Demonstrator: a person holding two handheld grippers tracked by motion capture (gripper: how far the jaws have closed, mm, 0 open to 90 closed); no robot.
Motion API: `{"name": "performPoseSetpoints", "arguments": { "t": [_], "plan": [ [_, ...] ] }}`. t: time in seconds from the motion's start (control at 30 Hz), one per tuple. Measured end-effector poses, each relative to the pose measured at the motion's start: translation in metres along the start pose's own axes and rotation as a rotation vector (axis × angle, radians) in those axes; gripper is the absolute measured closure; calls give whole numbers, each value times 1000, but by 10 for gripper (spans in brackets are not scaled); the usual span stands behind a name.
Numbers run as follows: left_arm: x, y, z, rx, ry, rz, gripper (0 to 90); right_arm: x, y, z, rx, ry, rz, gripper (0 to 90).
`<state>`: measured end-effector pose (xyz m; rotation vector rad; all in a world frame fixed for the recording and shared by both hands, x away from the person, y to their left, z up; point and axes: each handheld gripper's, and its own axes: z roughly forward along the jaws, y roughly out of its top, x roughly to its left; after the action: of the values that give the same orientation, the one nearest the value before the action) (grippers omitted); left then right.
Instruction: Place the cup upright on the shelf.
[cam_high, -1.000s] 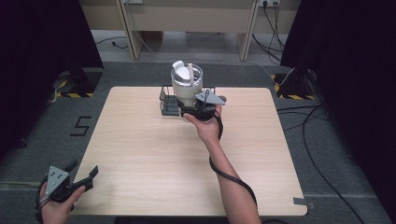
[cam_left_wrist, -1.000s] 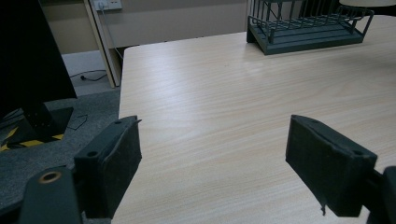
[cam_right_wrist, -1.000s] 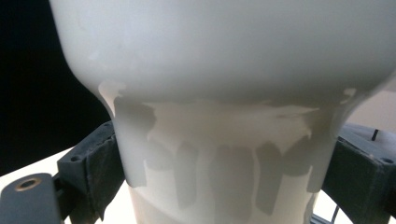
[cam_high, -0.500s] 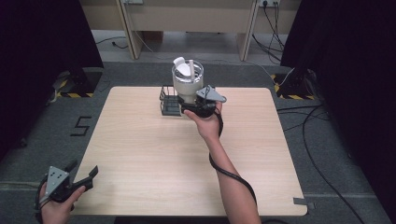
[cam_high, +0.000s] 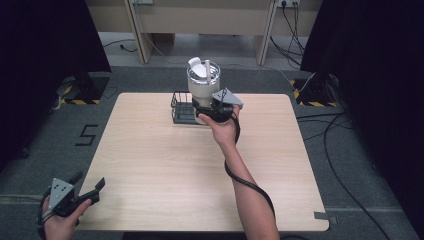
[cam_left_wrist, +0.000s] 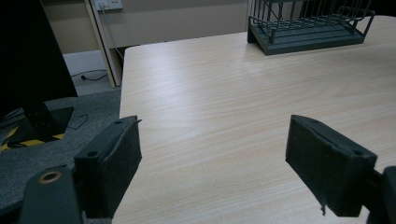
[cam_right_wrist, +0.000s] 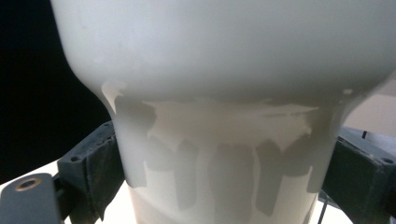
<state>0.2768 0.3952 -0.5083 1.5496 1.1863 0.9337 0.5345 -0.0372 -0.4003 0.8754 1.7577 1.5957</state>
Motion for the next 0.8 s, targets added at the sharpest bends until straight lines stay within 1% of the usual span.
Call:
{"name": "performPoseSetpoints", "arguments": {
  "t": [0.1,0.53,0.8],
  "plan": [
    [0,0,0,0,0,-1,174,-1,1,2,-2,-6,6,100],
    [0,0,0,0,0,-3,174,-6,4,7,4,-20,4,100],
    [1,0,0,0,0,-4,174,-10,8,10,2,-31,3,100]
  ]
}}
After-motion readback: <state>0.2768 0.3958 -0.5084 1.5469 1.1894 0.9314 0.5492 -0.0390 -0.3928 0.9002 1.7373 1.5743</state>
